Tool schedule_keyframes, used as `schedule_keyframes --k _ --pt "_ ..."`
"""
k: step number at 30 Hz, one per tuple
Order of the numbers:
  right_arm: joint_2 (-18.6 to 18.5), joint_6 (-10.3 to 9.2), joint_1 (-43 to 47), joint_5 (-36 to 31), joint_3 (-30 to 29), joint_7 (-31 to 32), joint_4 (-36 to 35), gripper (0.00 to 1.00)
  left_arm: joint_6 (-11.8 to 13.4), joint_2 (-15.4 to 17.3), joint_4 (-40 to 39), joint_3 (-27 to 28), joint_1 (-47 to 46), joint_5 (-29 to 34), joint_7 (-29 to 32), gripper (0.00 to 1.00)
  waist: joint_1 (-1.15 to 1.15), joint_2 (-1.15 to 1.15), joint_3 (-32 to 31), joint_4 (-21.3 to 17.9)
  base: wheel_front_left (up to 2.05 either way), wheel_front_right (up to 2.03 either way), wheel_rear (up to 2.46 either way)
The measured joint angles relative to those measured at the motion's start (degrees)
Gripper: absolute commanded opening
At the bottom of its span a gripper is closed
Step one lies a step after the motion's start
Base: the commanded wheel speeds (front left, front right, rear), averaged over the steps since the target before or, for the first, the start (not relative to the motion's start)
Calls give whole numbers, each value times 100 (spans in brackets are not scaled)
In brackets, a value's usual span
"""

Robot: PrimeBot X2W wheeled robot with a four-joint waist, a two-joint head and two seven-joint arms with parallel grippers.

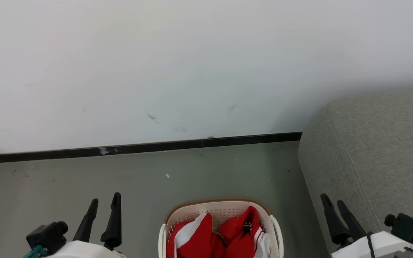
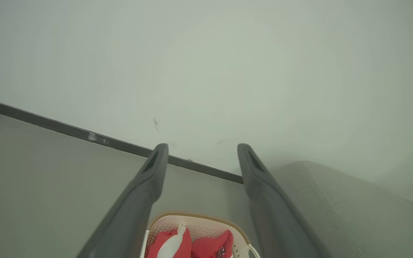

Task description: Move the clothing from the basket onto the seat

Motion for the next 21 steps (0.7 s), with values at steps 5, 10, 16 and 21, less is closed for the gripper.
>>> schedule_keyframes --k 5,10,16,21 --pt "3 0 64 -238 53 -77 -115 100 92 2 -74 -91 100 376 -85 100 -12 0 -4 4 0 0 0" --pt "4 0 105 -672 109 -171 -188 100 230 2 -162 -199 110 905 -197 100 -21 0 -3 8 0 0 0" --pt "4 0 107 -1173 193 -280 -311 100 343 5 -289 -279 110 1393 -336 100 -24 0 -1 11 0 0 0" --pt "5 0 120 -1571 231 -356 -379 100 471 14 -348 -343 116 1818 -414 100 -25 0 -2 12 0 0 0"
